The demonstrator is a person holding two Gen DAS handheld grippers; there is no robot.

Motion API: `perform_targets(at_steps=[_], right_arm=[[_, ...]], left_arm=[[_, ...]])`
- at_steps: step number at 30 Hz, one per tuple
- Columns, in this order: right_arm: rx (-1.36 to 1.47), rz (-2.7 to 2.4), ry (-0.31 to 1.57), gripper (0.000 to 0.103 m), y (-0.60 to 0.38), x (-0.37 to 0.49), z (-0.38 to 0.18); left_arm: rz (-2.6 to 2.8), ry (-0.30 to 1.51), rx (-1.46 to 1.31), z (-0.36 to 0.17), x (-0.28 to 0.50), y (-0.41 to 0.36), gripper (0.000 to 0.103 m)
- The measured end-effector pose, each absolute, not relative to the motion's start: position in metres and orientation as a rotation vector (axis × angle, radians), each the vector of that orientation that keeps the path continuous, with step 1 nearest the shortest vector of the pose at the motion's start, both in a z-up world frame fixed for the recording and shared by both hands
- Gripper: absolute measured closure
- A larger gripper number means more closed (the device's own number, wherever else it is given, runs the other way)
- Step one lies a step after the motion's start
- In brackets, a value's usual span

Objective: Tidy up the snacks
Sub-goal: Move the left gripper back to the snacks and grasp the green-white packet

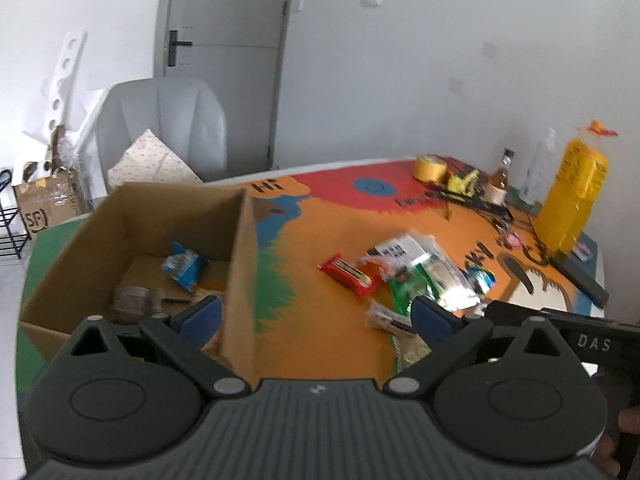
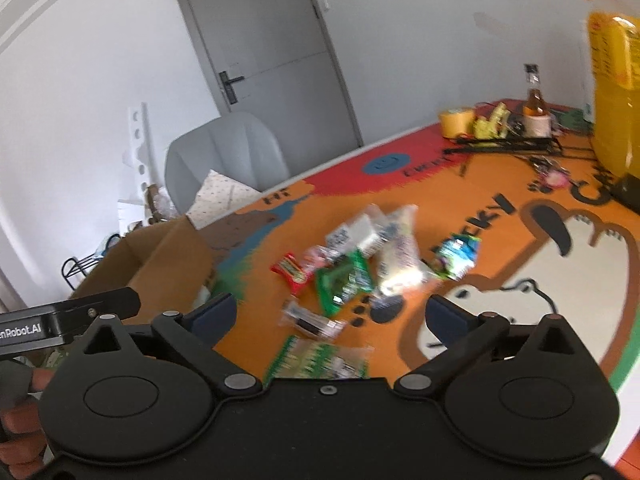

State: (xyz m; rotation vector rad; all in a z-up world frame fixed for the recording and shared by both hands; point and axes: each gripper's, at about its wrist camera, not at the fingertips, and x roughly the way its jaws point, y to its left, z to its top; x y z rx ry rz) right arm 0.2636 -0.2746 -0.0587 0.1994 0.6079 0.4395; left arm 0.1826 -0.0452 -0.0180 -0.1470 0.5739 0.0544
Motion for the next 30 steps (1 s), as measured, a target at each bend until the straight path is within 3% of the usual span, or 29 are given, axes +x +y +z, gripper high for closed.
perform_targets(at_steps=[30], right_arm=[[0.228,0.359,0.645,0.004,-0.352,0.287,-0.1]], left_arm=[[-0.037,0.723,-0.141,-0.077,0.232,-0.133,0.003]])
